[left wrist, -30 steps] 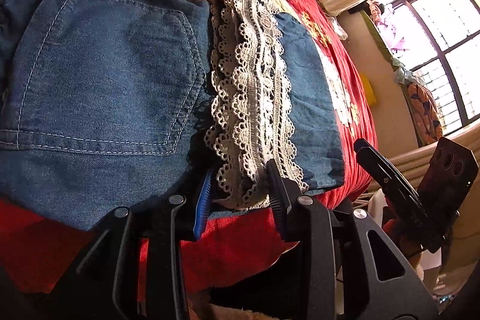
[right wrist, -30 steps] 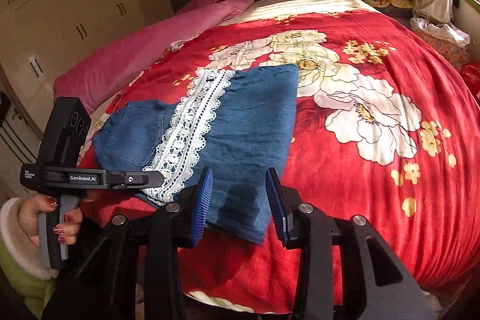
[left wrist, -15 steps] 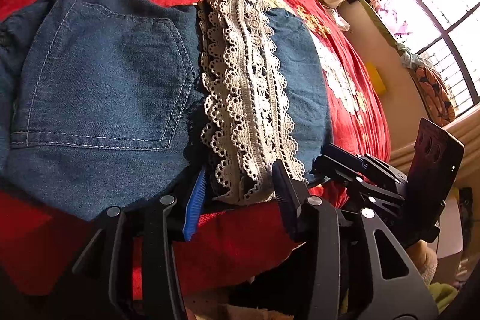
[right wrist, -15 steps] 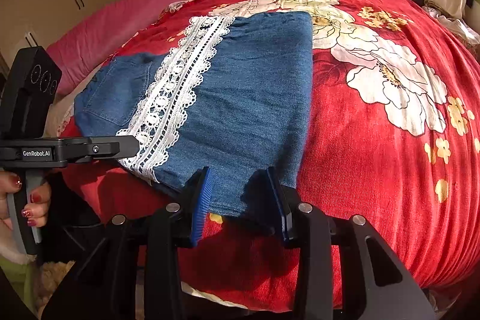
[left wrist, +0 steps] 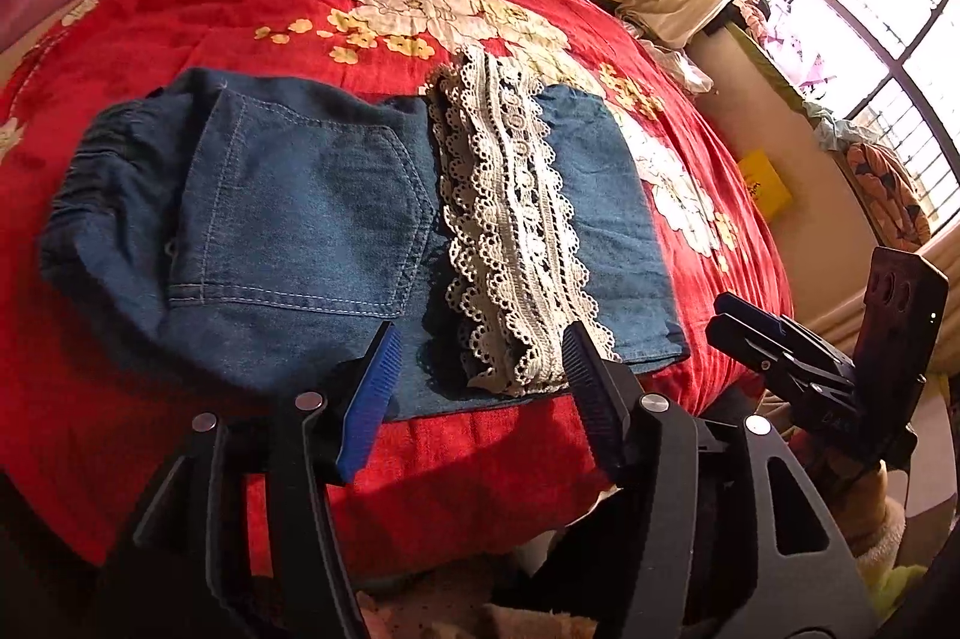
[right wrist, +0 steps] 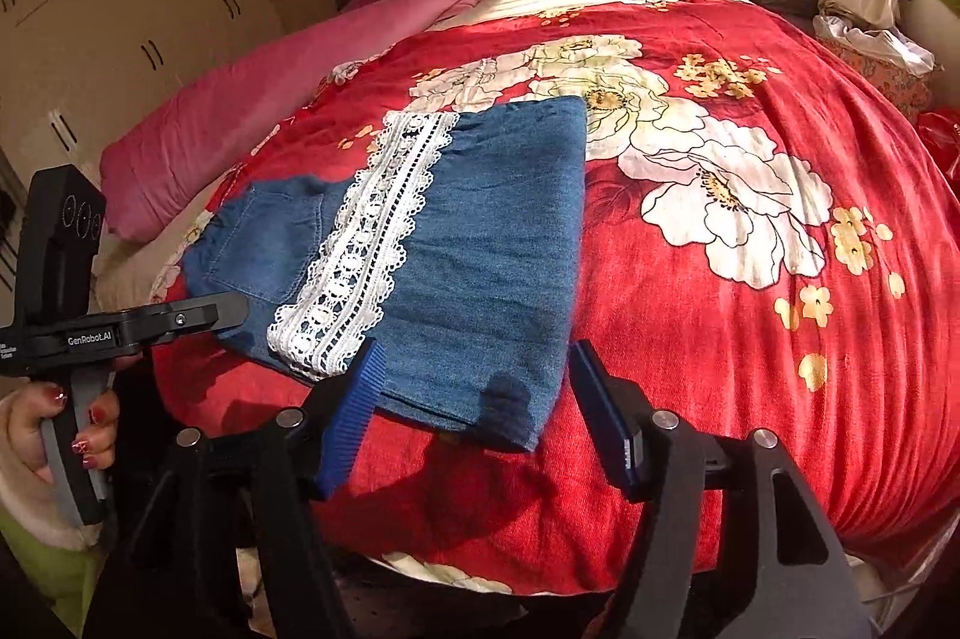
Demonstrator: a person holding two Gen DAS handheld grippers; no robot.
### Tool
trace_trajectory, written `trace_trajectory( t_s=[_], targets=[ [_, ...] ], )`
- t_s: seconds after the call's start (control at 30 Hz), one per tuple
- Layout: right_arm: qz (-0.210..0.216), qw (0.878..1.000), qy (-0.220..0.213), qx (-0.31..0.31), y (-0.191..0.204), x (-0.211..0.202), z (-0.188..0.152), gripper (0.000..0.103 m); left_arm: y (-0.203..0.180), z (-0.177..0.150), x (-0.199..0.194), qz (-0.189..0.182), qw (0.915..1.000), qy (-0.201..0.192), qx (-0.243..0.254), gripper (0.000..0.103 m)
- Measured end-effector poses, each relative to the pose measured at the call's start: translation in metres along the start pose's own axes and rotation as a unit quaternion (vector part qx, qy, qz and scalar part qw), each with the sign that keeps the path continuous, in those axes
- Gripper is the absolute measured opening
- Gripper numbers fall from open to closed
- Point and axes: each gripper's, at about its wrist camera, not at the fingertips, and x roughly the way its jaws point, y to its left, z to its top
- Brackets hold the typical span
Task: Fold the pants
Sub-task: 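Grasp the elastic waistband end of the pants with the right gripper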
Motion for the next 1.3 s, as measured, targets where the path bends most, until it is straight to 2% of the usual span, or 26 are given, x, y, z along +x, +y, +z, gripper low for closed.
trace_trajectory(
  t_s=[0.1,0.23,0.33,0.4,0.57,0.73,0.97,1.3],
  targets=[
    [-0.004,1.0,-0.004,-0.005,0.006,-0.003,0.002,0.068,0.004,-0.001,-0.011,0.013,0.9999,-0.012,-0.003,0.057],
    [-0.002,1.0,-0.012,-0.014,0.018,-0.009,0.007,0.075,0.012,-0.003,-0.029,0.036,0.9988,-0.032,-0.003,0.062],
    [-0.004,1.0,-0.017,-0.023,0.027,-0.012,0.012,0.079,0.02,-0.004,-0.043,0.059,0.997,-0.05,-0.004,0.07],
    [-0.004,0.999,-0.019,-0.031,0.034,-0.012,0.016,0.081,0.026,-0.005,-0.052,0.064,0.9961,-0.06,-0.009,0.079],
    [0.002,0.999,-0.028,-0.04,0.05,-0.01,0.028,0.085,0.044,-0.008,-0.069,0.09,0.9932,-0.07,-0.019,0.092],
    [0.007,0.998,-0.031,-0.062,0.072,-0.001,0.043,0.09,0.064,-0.012,-0.074,0.109,0.9905,-0.078,-0.032,0.093],
    [0.021,0.995,-0.018,-0.094,0.099,0.024,0.064,0.093,0.094,-0.014,-0.07,0.12,0.9874,-0.083,-0.061,0.093],
    [0.058,0.99,0.038,-0.12,0.132,0.093,0.102,0.093,0.122,-0.015,-0.05,0.089,0.988,-0.084,-0.094,0.093]
  ],
)
